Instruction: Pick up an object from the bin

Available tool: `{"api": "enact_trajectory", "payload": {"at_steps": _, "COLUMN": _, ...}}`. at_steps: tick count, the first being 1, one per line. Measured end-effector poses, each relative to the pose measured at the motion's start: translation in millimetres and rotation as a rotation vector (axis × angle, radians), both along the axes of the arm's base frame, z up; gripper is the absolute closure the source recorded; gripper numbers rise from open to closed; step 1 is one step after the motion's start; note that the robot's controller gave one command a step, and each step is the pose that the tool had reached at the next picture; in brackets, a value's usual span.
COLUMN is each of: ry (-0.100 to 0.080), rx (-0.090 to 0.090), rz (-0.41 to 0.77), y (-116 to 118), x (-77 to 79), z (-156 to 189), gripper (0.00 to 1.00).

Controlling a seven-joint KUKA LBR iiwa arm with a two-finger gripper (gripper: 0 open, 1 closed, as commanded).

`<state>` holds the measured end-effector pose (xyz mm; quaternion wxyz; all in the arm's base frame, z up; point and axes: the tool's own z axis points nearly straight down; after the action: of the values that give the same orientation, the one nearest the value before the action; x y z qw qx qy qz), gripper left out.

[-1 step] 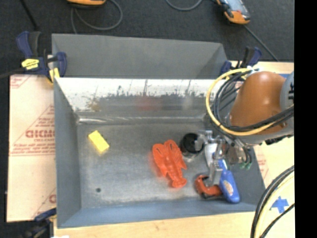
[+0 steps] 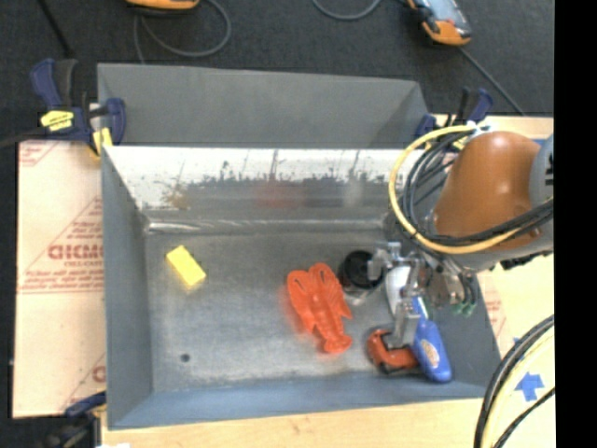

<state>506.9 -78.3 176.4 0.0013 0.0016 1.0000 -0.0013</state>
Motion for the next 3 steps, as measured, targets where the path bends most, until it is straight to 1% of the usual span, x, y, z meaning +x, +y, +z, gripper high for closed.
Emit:
{"api": "enact_trajectory", "payload": {"at_steps": 1, "ry": -0.001, "rx": 0.000, "rz": 0.053, "y": -8, "x": -3.8, "z": -21, "gripper": 0.00}}
{"api": "enact_trajectory", "payload": {"at_steps": 2, "ry": -0.001, "rx": 0.003, "rz": -0.035, "y": -8, "x": 21.0, "z": -33, "gripper": 0.00}}
{"api": "enact_trajectory", "payload": {"at_steps": 3, "ry": -0.004, "rx": 0.003, "rz": -0.166, "y": -14, "x": 33.9, "z": -41, "gripper": 0.00}}
